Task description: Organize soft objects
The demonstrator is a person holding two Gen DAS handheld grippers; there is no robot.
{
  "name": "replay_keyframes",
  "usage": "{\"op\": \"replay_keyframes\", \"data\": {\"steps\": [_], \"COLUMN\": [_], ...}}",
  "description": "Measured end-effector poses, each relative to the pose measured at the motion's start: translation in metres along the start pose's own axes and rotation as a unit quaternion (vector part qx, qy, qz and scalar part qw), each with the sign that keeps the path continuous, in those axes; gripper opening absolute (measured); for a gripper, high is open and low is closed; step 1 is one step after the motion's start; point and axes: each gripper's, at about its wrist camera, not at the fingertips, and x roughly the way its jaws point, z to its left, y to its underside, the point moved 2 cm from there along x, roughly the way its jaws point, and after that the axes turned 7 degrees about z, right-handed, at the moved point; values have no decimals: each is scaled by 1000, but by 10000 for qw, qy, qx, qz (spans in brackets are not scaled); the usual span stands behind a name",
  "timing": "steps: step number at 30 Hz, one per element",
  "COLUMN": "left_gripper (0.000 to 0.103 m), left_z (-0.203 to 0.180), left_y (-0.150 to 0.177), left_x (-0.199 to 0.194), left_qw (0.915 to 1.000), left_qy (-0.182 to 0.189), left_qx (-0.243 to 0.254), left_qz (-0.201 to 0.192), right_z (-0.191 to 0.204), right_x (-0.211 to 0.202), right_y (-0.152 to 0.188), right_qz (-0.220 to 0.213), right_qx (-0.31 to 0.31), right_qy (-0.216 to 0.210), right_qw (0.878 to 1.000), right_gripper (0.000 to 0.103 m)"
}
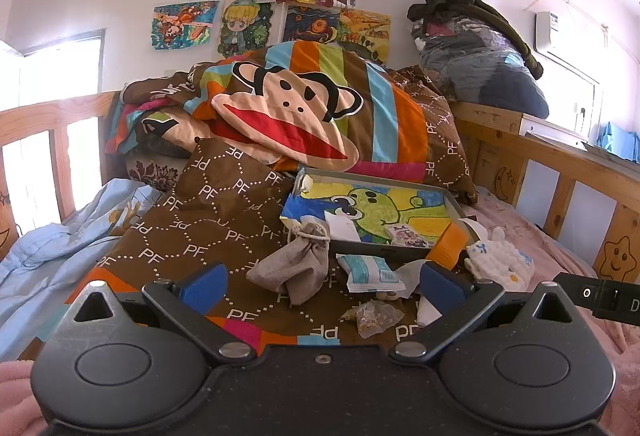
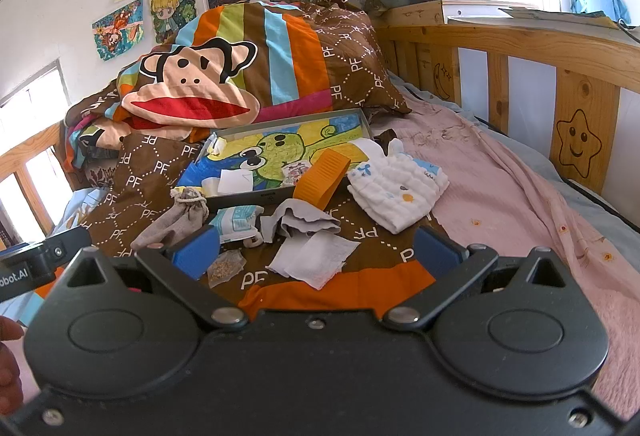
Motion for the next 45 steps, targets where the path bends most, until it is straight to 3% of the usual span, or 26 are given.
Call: {"op": "replay_keyframes", "data": {"steps": [19, 37, 45], "left_gripper": [102, 102, 102], "left_z": [1, 0, 4], "left_y": [8, 13, 15], "left_x": [5, 31, 47], "left_qw": [9999, 9974, 9949], "left_qy": [4, -120, -132], "left_qx": [72, 56, -24], "left_qz": [102, 708, 1002], "right_z": [4, 11, 9], "right_x": [4, 18, 35], "right_y": [2, 1, 3], "right_qz": [112, 581, 725], "right_qx": [24, -82, 153], "right_qy": [198, 382, 510], "right_qw": [9997, 9975, 9960], "right_gripper": [103, 103, 103]}}
